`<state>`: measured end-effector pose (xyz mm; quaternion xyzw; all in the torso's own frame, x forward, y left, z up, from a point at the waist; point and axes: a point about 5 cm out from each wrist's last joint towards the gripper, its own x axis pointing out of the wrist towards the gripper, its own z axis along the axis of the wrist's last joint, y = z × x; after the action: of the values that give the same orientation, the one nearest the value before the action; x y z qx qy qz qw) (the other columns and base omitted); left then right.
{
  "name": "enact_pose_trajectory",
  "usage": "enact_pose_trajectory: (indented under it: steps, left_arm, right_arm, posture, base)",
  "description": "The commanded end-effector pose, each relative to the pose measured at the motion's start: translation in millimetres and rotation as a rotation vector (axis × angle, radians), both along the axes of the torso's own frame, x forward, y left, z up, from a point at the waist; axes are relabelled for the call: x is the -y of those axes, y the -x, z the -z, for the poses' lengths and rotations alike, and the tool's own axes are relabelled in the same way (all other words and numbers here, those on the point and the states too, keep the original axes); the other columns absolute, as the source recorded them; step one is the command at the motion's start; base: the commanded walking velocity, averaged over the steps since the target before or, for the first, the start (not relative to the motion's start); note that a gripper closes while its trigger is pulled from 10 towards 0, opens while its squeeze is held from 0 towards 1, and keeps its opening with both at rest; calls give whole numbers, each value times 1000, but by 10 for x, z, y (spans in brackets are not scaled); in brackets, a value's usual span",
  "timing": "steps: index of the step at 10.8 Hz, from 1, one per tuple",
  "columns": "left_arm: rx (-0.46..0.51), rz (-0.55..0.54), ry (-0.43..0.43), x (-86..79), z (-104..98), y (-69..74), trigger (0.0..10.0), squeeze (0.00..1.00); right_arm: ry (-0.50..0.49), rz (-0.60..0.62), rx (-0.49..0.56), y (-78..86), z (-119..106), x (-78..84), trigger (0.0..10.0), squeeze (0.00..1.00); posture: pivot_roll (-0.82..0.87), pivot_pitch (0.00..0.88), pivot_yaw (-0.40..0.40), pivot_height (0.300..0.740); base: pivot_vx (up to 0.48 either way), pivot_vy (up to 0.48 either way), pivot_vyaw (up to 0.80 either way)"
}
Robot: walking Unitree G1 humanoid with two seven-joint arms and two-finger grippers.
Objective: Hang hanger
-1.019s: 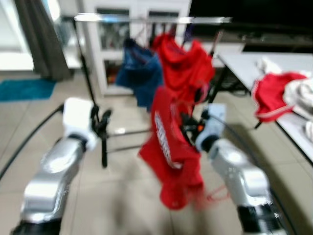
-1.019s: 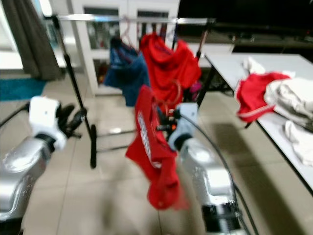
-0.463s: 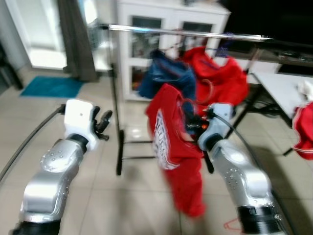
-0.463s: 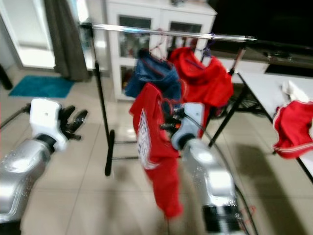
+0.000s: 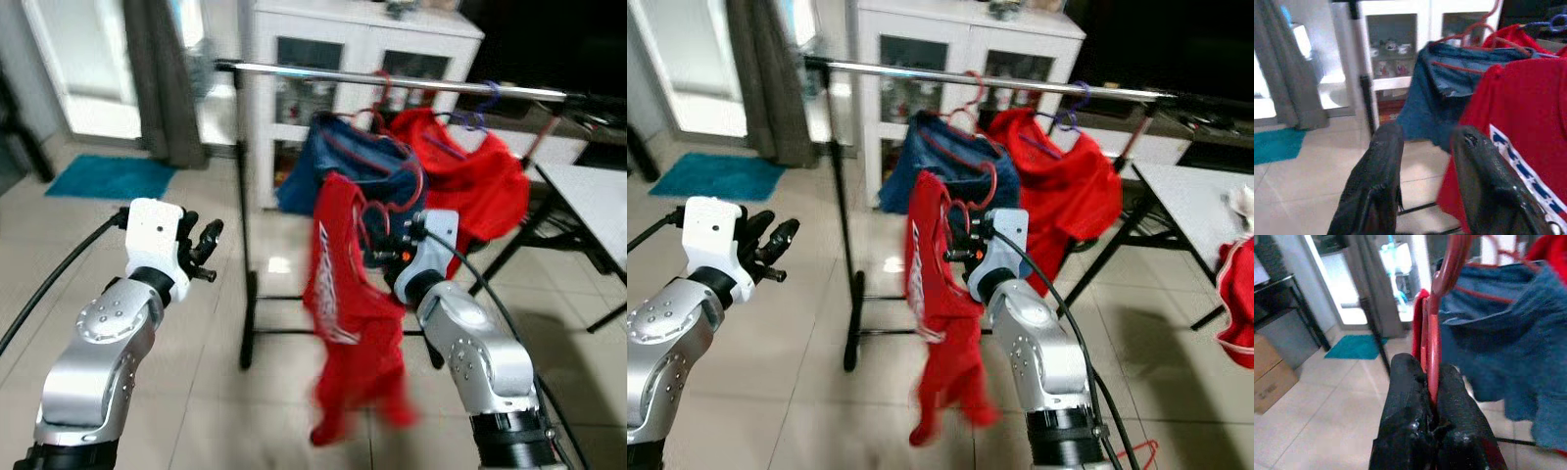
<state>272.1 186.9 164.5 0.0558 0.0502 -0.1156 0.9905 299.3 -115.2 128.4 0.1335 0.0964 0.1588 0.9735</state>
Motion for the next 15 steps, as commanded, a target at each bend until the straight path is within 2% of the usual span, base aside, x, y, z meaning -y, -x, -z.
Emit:
enact_pose_trajectory:
  steps: [1, 5, 6, 10, 12, 13, 15]
  left_arm:
    - [7, 28, -12, 67, -28, -18, 10000, 0]
    - [13, 23, -14, 52, -41, -27, 10000, 0]
    - [14, 21, -15, 51, -41, -24, 10000, 0]
    - [5, 28, -12, 70, -17, 6, 10000, 0]
    - [3, 31, -14, 75, -15, 13, 10000, 0]
    - [2, 32, -15, 73, -18, 15, 10000, 0]
    - [-13, 52, -23, 85, 7, 44, 10000, 0]
  right_arm:
    - [0, 29, 44, -18, -89, 86, 10000, 0]
    - [15, 10, 52, -42, -106, 58, 10000, 0]
    - [53, -24, 50, -40, -103, 31, 10000, 0]
    - [89, -7, 52, -36, -92, 71, 10000, 0]
    - [103, -19, 50, -28, -90, 58, 10000, 0]
    - [80, 13, 52, -33, -97, 72, 10000, 0]
    - [132, 37, 80, -37, -155, 119, 10000, 0]
  posture:
    - [-58, 0, -60, 740]
    - [-51, 0, -65, 740]
    - [-51, 0, -72, 740]
    - [-54, 0, -76, 740]
    - [-53, 0, -77, 740]
    - [-52, 0, -77, 740]
    - [-57, 0, -79, 740]
  base:
    - [390, 0, 0]
    - [391, 0, 0]
    - [390, 0, 0]
    - [388, 0, 105]
    - [390, 0, 800]
    - [390, 0, 0]
    - [384, 0, 0]
